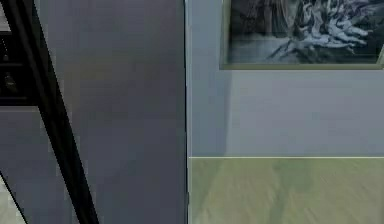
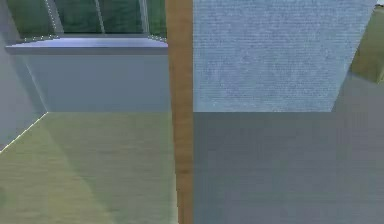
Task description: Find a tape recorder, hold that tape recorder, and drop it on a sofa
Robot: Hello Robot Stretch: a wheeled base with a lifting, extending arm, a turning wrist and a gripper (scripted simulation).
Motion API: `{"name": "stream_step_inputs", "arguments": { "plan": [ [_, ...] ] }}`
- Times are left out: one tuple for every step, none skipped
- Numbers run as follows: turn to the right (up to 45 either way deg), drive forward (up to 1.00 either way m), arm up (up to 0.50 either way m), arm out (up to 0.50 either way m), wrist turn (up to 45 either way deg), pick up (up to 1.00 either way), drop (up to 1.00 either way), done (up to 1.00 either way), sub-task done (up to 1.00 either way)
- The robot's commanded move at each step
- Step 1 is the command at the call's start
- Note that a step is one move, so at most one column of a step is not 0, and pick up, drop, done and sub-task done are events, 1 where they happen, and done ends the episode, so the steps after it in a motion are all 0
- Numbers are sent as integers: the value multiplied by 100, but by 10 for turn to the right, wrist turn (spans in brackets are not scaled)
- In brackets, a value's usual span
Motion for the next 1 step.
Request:
{"name": "stream_step_inputs", "arguments": {
  "plan": [
    [-450, 0, 0, 0, 0, 0, 0, 0, 0]
  ]
}}
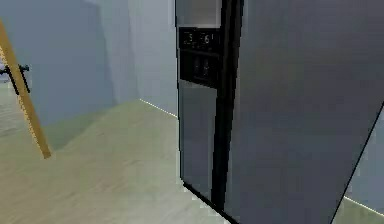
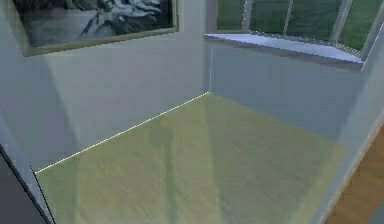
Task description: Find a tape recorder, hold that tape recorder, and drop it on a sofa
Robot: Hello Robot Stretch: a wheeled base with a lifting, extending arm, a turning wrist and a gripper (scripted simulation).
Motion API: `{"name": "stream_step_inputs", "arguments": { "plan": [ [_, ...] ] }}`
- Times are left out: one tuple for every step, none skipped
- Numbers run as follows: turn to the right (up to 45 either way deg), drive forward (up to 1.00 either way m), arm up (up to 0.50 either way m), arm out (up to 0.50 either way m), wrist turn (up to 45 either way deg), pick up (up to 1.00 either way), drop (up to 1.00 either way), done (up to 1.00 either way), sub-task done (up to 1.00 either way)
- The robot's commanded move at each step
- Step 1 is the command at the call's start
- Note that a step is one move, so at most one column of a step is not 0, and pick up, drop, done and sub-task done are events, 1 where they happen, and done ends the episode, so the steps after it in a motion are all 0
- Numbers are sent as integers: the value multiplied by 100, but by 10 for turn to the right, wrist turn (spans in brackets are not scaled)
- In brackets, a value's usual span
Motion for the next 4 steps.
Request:
{"name": "stream_step_inputs", "arguments": {
  "plan": [
    [-330, 0, 0, 0, 0, 0, 0, 0, 0],
    [0, 10, 0, 0, 0, 0, 0, 0, 0],
    [-240, 0, 0, 0, 0, 0, 0, 0, 0],
    [0, 100, 0, 0, 0, 0, 0, 0, 0]
  ]
}}
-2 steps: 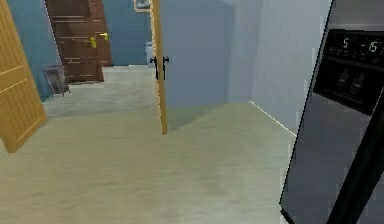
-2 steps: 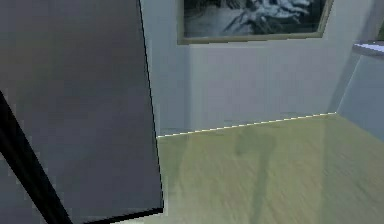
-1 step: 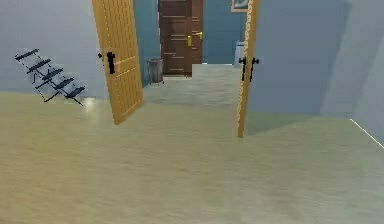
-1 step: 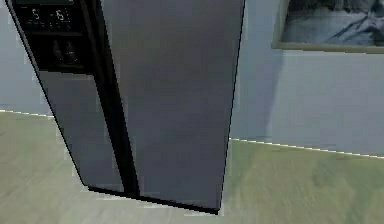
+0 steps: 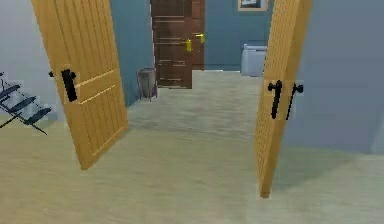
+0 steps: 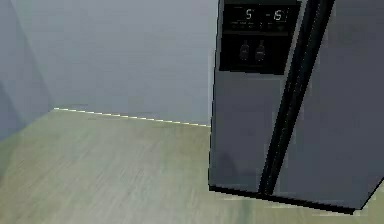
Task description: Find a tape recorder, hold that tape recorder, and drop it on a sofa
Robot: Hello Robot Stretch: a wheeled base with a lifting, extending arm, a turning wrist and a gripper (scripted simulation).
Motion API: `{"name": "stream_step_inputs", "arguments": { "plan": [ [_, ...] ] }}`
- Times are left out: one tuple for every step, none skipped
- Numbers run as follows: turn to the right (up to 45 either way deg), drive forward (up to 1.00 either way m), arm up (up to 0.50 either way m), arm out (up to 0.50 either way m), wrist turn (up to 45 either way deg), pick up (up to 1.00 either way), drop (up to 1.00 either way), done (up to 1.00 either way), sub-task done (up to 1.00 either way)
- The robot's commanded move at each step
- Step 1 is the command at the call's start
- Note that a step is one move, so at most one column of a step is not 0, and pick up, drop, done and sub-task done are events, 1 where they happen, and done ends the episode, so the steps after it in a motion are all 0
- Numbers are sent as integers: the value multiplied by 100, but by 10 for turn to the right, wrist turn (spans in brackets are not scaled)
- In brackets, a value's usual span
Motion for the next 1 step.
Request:
{"name": "stream_step_inputs", "arguments": {
  "plan": [
    [0, 100, 0, 0, 0, 0, 0, 0, 0]
  ]
}}
